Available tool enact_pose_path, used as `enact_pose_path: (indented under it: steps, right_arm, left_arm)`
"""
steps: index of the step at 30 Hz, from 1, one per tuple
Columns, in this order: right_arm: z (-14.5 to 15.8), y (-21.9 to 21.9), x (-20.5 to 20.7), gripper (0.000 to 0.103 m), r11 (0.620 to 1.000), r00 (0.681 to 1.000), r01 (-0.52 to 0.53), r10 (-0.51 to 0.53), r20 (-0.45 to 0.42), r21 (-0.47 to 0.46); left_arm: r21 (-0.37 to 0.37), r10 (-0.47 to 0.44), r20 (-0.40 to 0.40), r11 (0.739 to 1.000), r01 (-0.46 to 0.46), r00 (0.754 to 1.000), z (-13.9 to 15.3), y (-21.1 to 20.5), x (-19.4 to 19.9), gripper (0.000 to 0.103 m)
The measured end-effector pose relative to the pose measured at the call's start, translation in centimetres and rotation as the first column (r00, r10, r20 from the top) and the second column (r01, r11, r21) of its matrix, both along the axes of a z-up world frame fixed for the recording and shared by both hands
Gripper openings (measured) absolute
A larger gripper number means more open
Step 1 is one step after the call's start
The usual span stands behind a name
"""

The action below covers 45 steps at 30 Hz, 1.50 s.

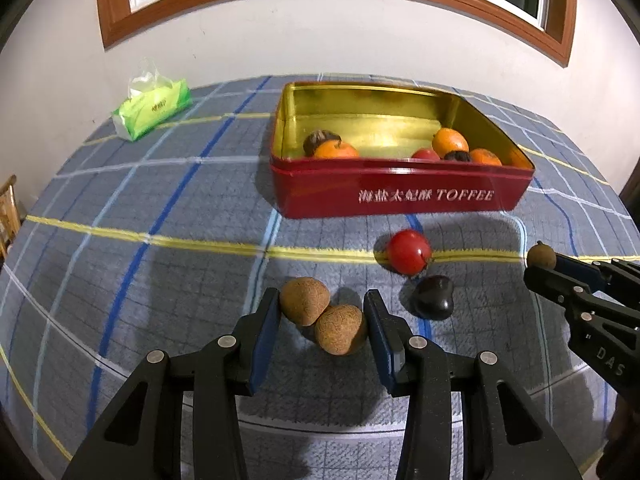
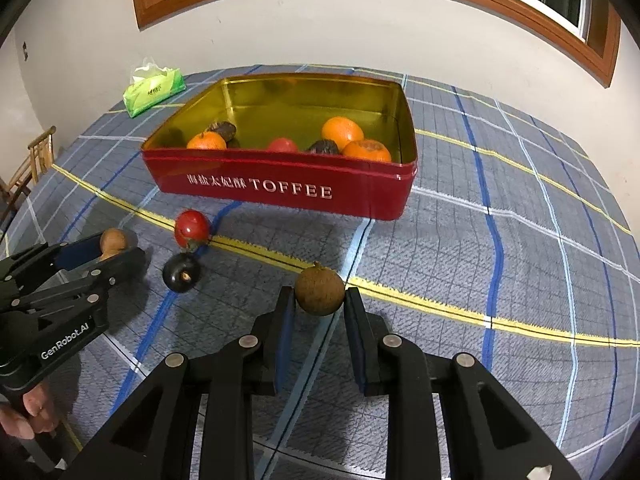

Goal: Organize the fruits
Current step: 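Grasp two tan round fruits with the left tool while the right tool carries its fruit toward the tin, then lower both tools into the tin and open them to drop their fruits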

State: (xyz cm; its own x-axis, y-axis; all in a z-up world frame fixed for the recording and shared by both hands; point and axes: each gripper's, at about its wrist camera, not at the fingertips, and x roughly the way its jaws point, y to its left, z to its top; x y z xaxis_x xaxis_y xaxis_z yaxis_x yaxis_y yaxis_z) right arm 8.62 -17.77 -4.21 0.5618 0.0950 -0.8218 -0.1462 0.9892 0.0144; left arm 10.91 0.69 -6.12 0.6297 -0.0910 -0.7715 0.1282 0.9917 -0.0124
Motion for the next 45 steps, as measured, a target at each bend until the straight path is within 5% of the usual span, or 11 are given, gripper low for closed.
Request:
enact_pose_path:
  steps: [22,45]
  right_arm:
    - [4.9,0.2,4.3,0.023,1.0,0.995,-0.021,0.021,0.1,0.001]
    - [2.0,1.3,11.2,0.023,0.999,0.999,-0.044,0.044,0.028,-0.004]
  left_arm:
    - [-0.015,-0.025,0.11,1.0,0.027,0.994,5.9,-0.3,4.5,0.044]
    - [0.019,-0.05,0.044,0.999,0.049,0.998,3.8,-2.5,11.3,0.044]
